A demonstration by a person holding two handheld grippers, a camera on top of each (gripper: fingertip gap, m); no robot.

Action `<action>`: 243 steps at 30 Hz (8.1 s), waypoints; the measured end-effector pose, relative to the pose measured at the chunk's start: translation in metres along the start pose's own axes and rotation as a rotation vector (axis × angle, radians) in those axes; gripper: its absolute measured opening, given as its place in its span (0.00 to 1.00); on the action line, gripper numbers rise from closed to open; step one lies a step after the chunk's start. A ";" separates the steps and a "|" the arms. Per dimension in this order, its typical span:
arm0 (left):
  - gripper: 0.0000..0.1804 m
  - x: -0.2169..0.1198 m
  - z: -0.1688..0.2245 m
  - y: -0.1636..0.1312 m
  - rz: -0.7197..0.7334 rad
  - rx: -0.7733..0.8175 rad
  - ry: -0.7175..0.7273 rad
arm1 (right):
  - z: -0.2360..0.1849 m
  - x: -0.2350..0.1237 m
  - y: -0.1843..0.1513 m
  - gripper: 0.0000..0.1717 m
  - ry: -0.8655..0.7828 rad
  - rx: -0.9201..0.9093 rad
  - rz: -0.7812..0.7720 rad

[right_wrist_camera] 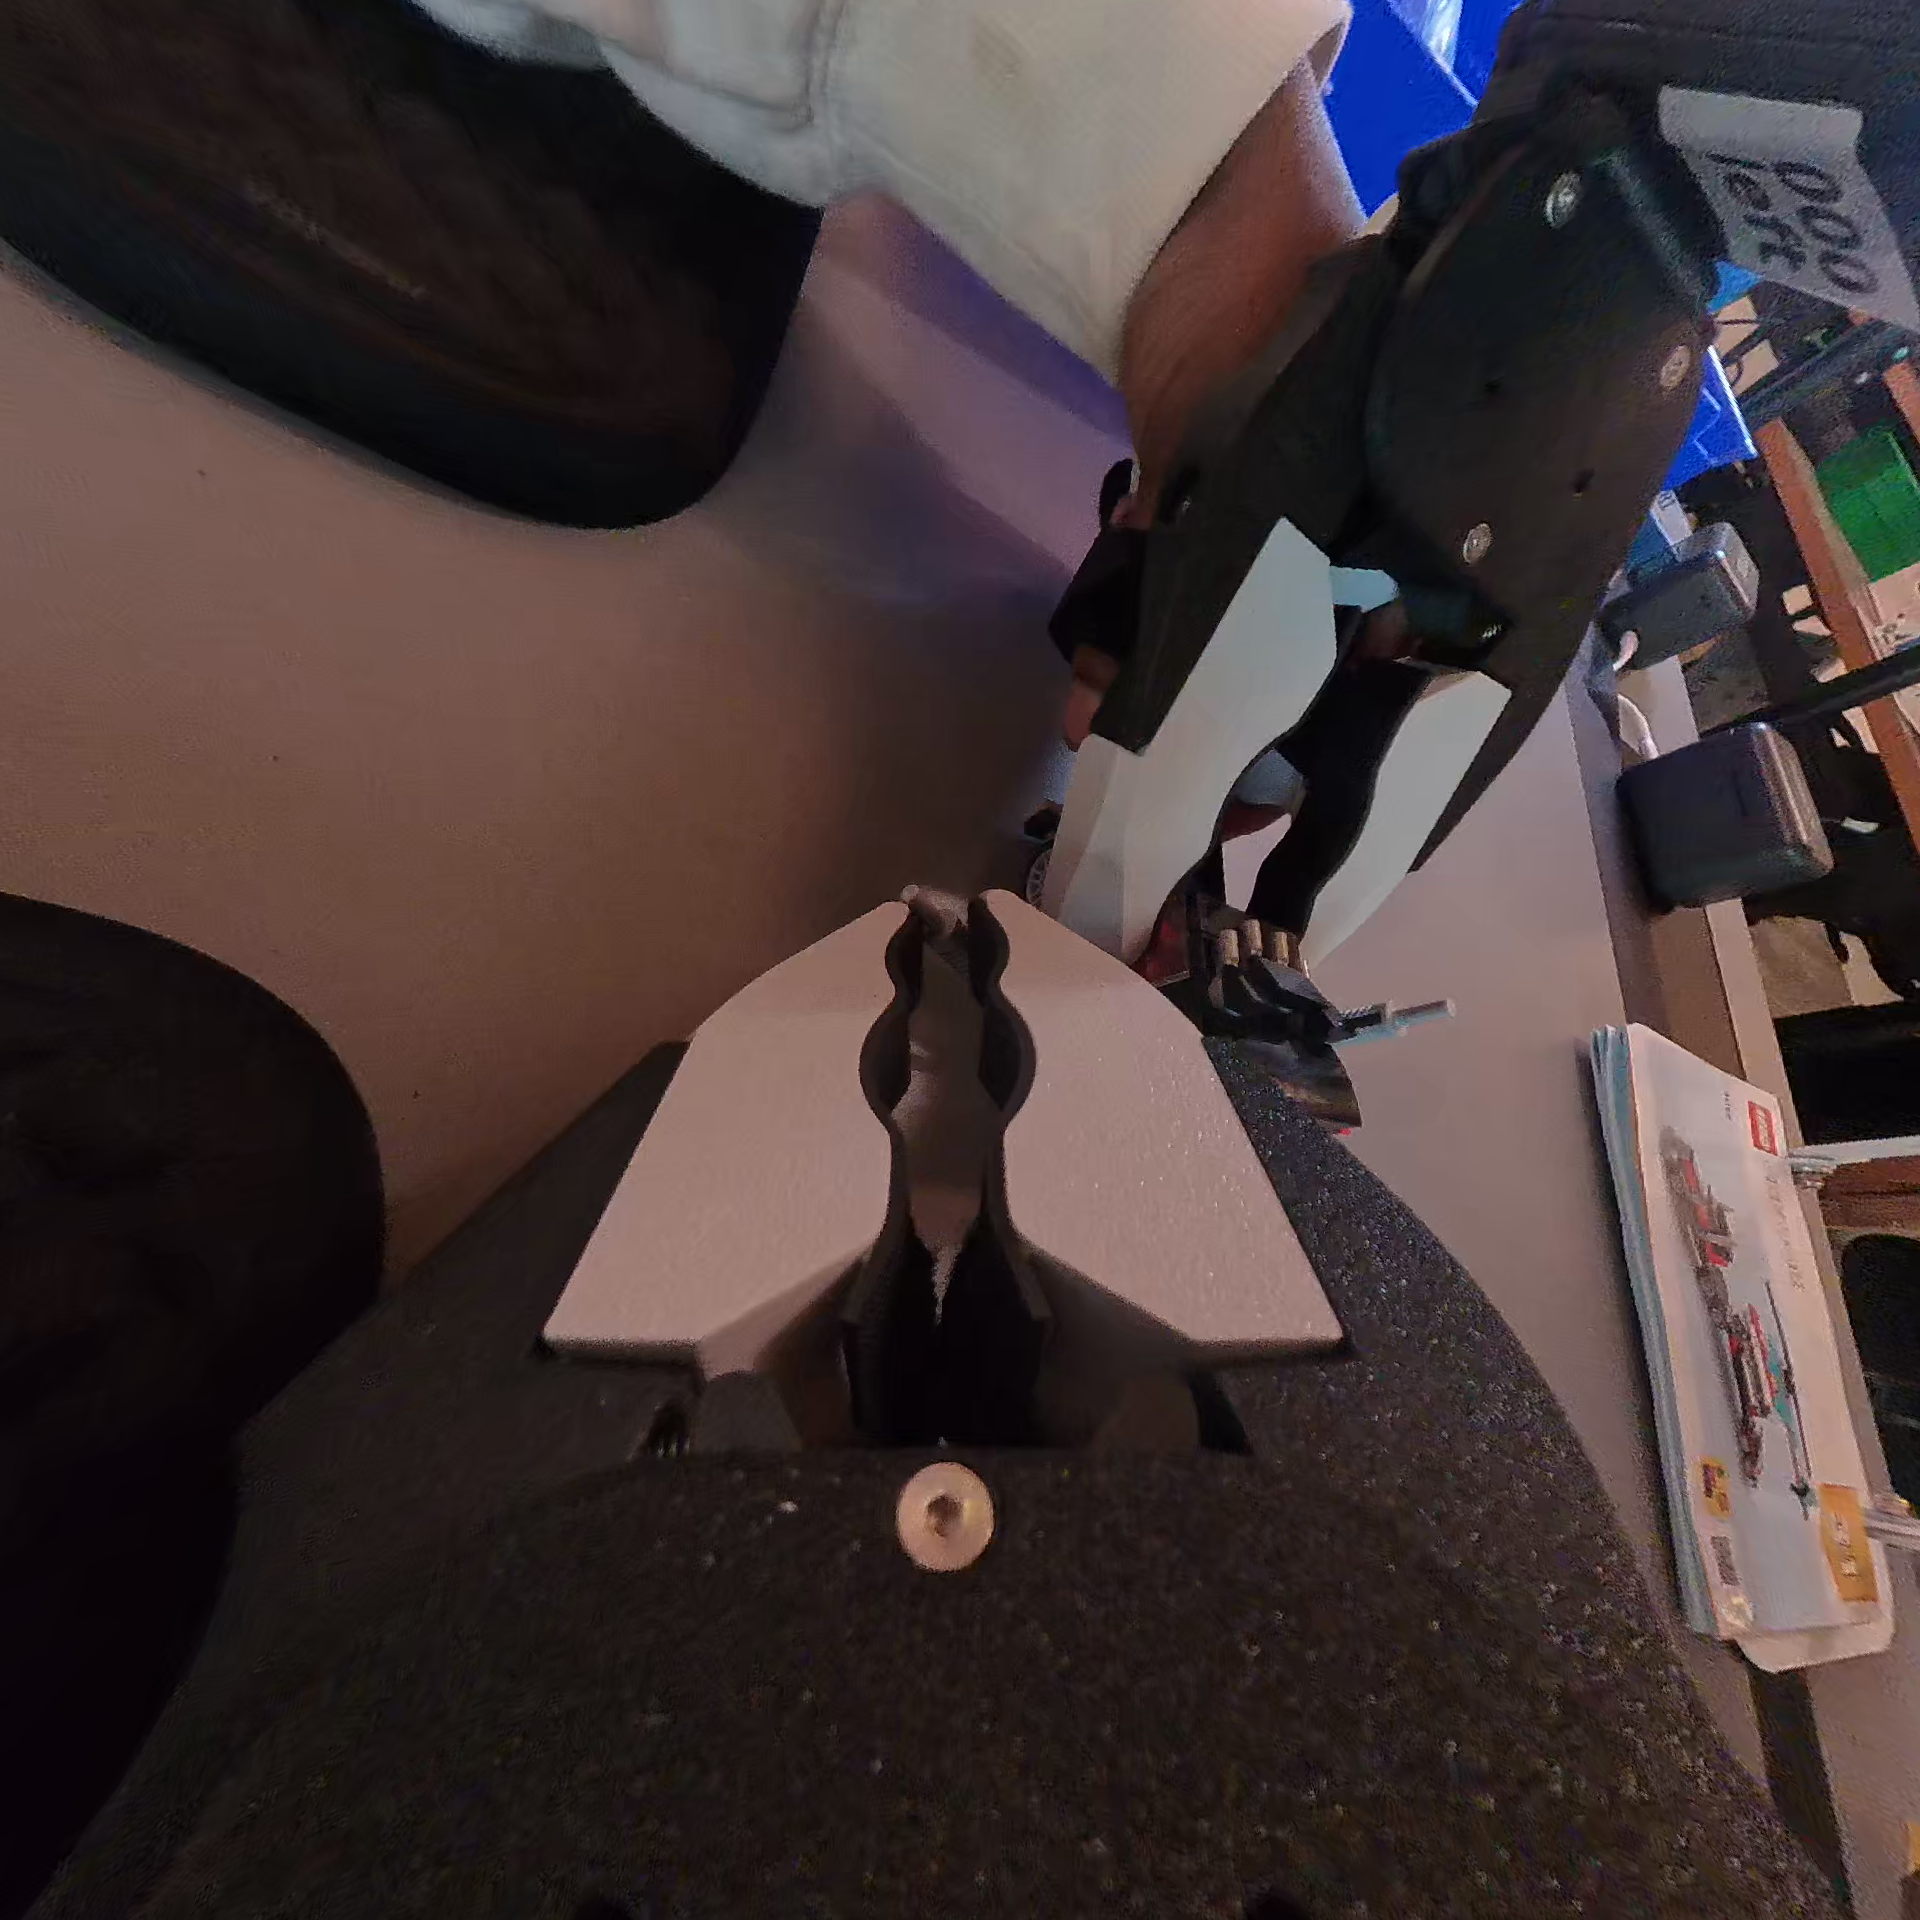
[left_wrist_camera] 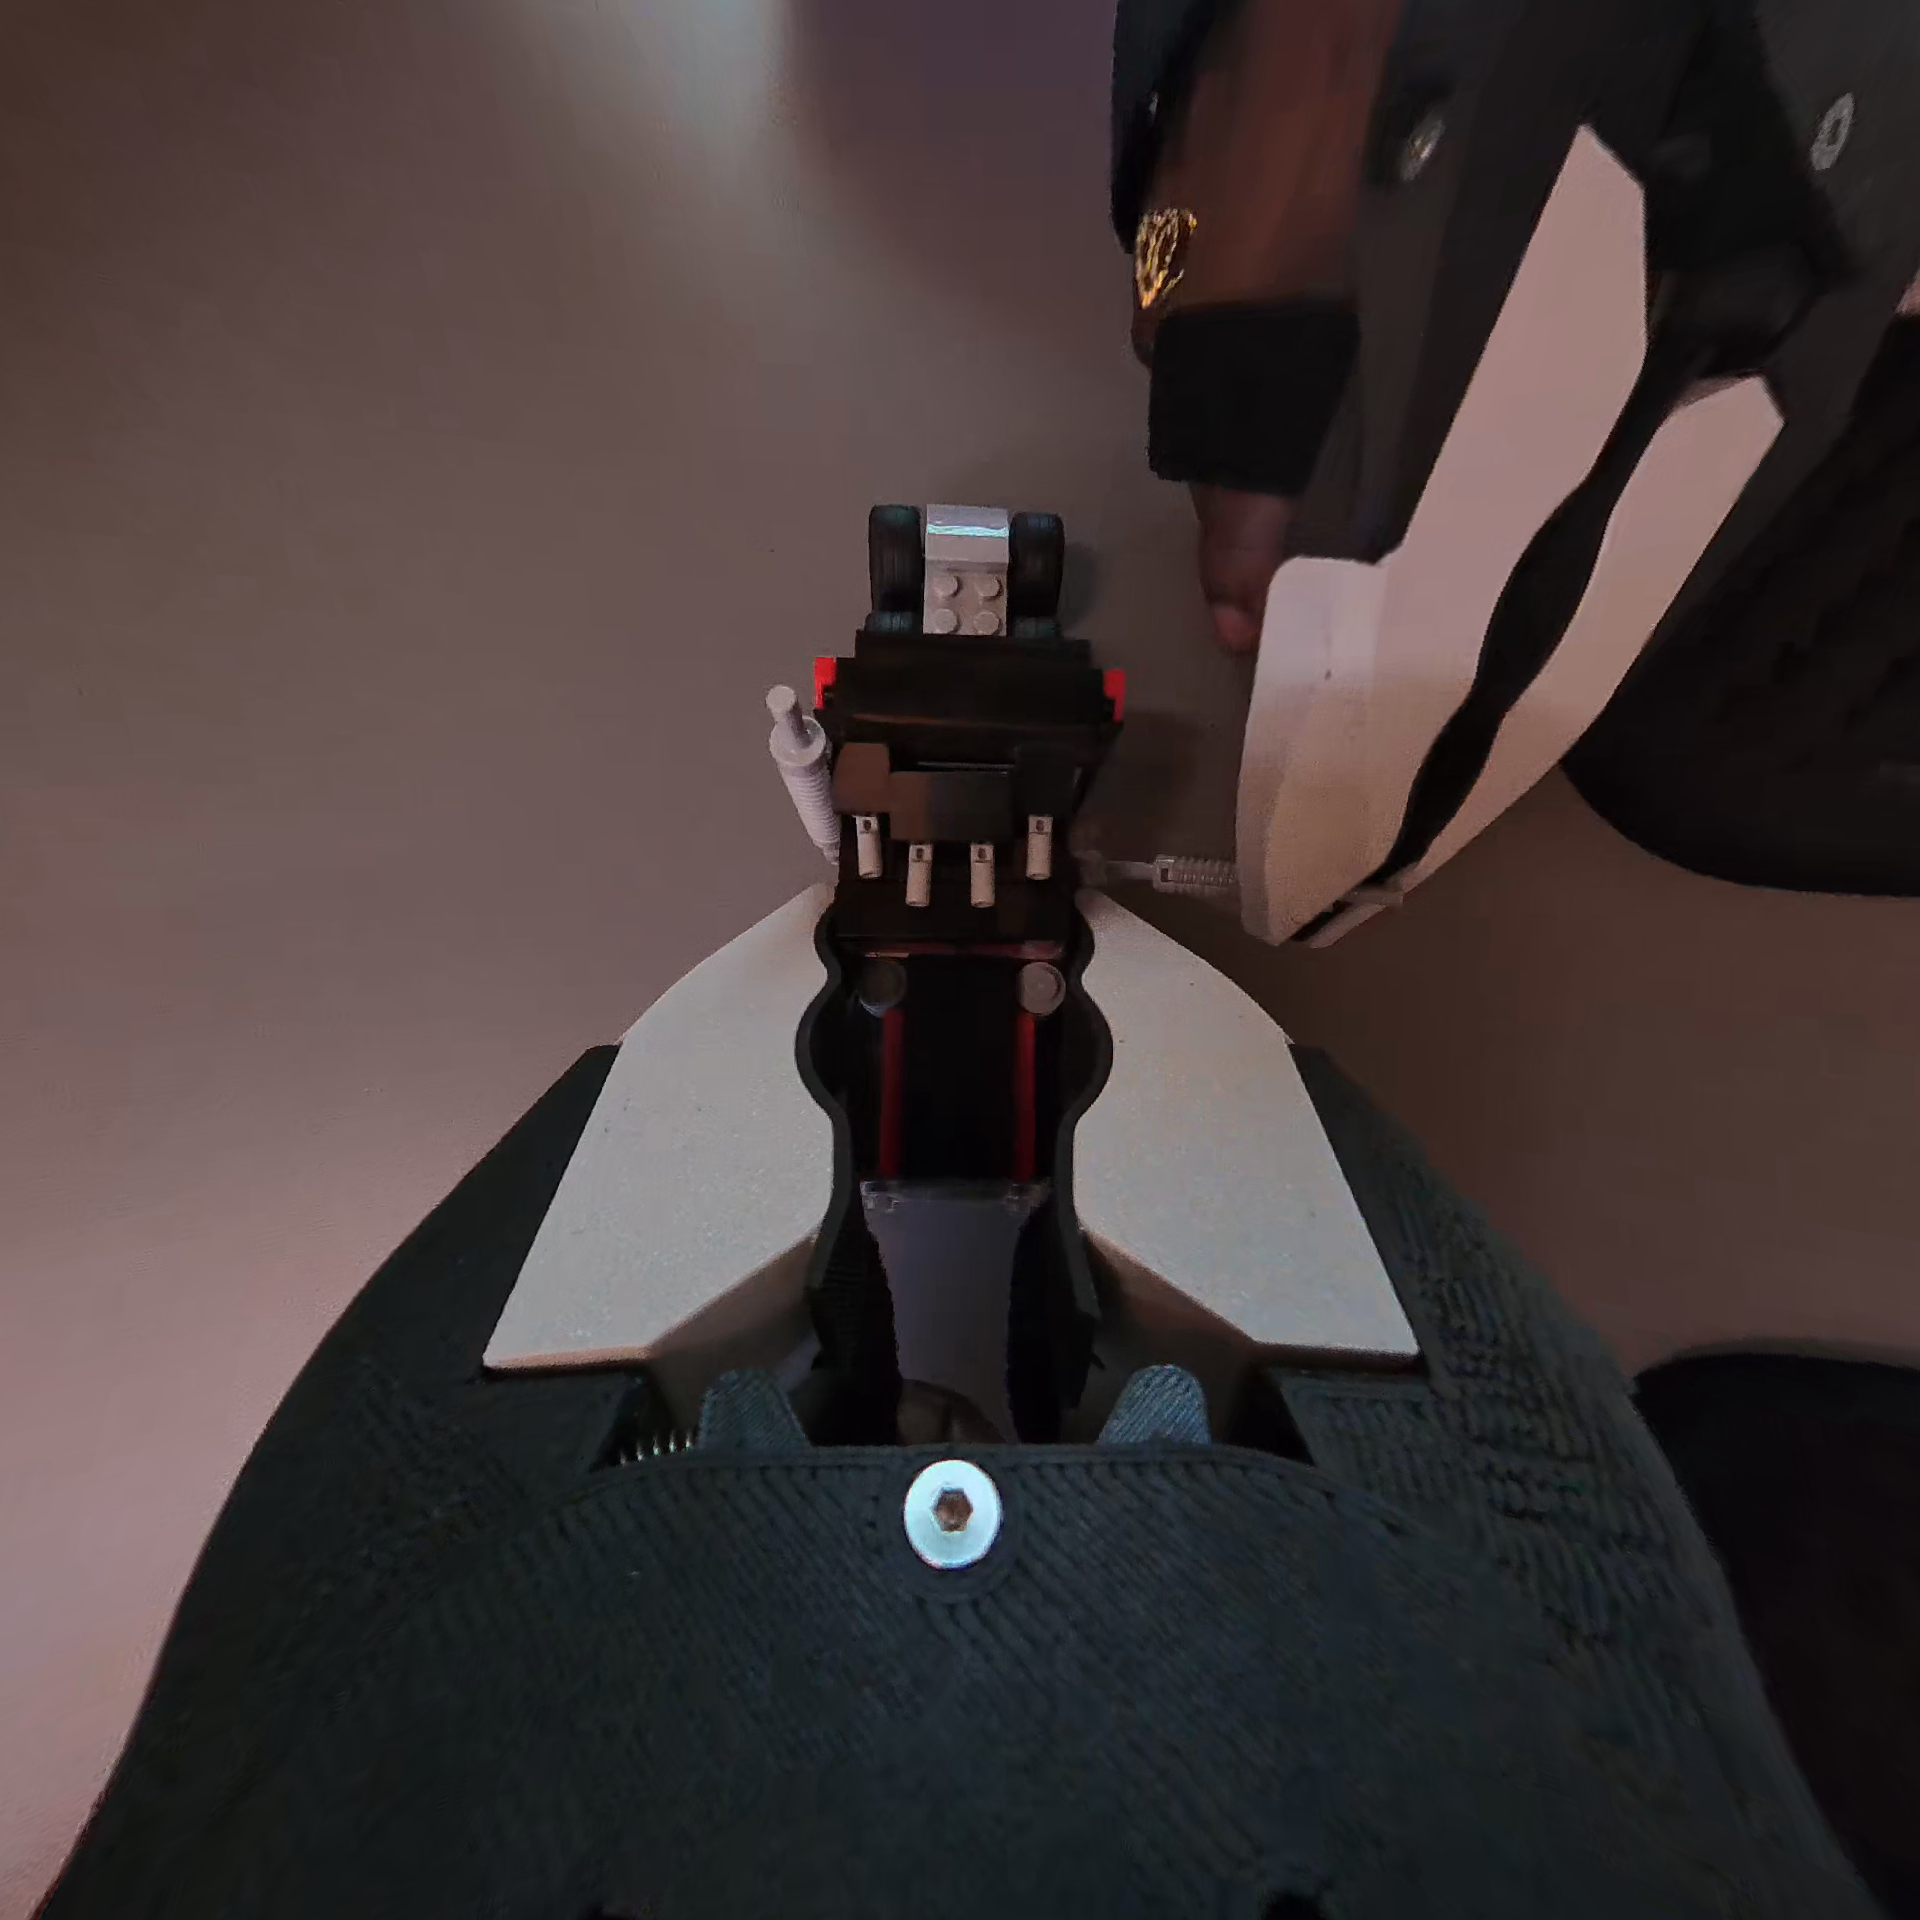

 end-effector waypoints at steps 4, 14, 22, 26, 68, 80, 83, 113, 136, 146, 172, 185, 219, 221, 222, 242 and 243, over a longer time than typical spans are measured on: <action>0.21 0.000 0.000 0.001 -0.003 0.012 0.004 | 0.001 -0.005 0.000 0.05 0.019 0.043 0.029; 0.21 -0.003 -0.003 -0.002 -0.022 0.031 0.018 | 0.023 -0.039 0.007 0.04 0.042 0.341 0.329; 0.31 -0.022 -0.004 0.023 0.152 0.118 0.091 | 0.040 -0.069 0.025 0.04 0.014 0.443 0.622; 0.21 -0.062 0.028 0.061 0.530 0.068 -0.168 | 0.044 -0.087 0.041 0.04 -0.014 0.408 0.759; 0.04 -0.076 0.013 0.106 1.066 -0.562 -0.237 | 0.076 -0.076 0.058 0.04 -0.898 -0.268 0.052; 0.04 -0.104 0.009 0.093 0.763 0.425 0.628 | 0.078 -0.074 0.052 0.35 -0.234 0.752 0.527; 0.04 -0.089 0.021 0.094 0.673 0.598 0.670 | 0.075 -0.060 0.041 0.26 -0.308 0.696 0.355; 0.00 -0.120 0.039 0.108 1.080 0.081 0.040 | 0.090 -0.110 0.057 0.02 -0.678 0.406 0.418; 0.02 -0.069 0.061 0.112 0.772 0.318 0.233 | 0.070 -0.072 0.053 0.03 -0.531 0.268 0.274; 0.02 -0.071 0.041 0.097 0.597 0.281 0.292 | 0.067 -0.104 0.056 0.13 -0.416 0.272 0.506; 0.00 -0.070 0.059 0.075 0.514 0.474 0.511 | 0.048 -0.069 0.058 0.04 -0.543 0.143 0.139; 0.01 0.020 0.186 0.015 0.116 0.598 0.443 | -0.113 -0.069 0.037 0.04 -0.292 0.172 -0.509; 0.04 0.048 0.183 0.032 0.144 0.342 -0.027 | -0.118 -0.109 0.017 0.10 -0.140 0.474 -0.270; 0.04 0.048 0.182 0.032 0.138 0.293 -0.064 | -0.116 -0.109 0.018 0.10 -0.149 0.506 -0.212; 0.04 0.049 0.181 0.033 0.134 0.260 -0.081 | -0.117 -0.107 0.018 0.10 -0.153 0.520 -0.196; 0.04 0.022 0.204 0.052 0.516 -0.633 -0.348 | -0.109 -0.117 0.044 0.09 -0.626 0.177 -0.240; 0.04 0.022 0.205 0.052 0.500 -0.630 -0.362 | -0.109 -0.116 0.045 0.10 -0.609 0.118 -0.255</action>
Point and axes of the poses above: each gripper's, where its closed fingertips meet, x out along the fingers, y out of its top, z = x × y across the jaws, the point moved 3 cm from there along -x, back along the fingers, and after that the axes turned 1 degree about -x, right-handed, at the moved point
